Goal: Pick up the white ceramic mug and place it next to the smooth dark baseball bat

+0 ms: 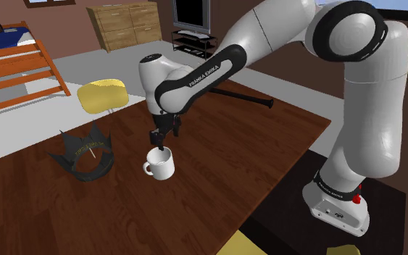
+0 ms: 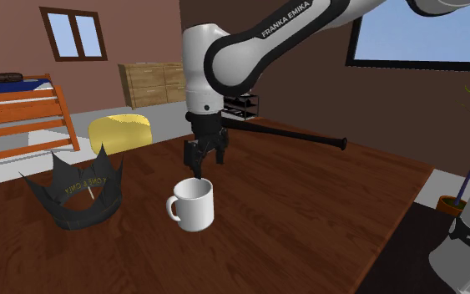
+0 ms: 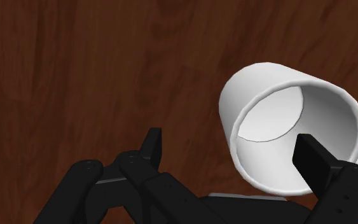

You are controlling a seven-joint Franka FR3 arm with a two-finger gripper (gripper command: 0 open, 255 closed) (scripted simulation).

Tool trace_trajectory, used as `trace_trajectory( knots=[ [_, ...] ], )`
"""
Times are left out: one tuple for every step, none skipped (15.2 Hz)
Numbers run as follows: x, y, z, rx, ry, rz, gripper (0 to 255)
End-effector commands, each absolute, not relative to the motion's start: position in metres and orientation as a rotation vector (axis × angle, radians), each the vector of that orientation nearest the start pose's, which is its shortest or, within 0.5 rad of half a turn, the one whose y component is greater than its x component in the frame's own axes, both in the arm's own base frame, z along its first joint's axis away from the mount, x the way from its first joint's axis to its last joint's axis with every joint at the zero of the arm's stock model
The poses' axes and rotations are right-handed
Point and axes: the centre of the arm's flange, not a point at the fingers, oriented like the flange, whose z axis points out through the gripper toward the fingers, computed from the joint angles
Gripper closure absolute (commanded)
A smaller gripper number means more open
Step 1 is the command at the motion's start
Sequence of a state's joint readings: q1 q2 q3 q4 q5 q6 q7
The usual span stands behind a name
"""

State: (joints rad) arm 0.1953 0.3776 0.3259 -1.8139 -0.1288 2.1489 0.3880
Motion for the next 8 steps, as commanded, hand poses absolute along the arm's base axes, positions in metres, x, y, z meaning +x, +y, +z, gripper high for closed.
trace_trajectory(
  knots=[
    [0.572,0.313,0.331,-3.130,-0.289,0.036,0],
    [0.572,0.313,0.326,-3.130,-0.289,0.036,0],
    [0.572,0.313,0.321,-3.130,-0.289,0.036,0],
    [0.572,0.313,0.316,-3.130,-0.289,0.036,0],
    [0.572,0.313,0.310,-3.130,-0.289,0.036,0],
    [0.572,0.313,0.305,-3.130,-0.289,0.036,0],
    [0.572,0.313,0.300,-3.130,-0.289,0.036,0],
    [0.571,0.313,0.291,-3.130,-0.289,0.036,0]
  ],
)
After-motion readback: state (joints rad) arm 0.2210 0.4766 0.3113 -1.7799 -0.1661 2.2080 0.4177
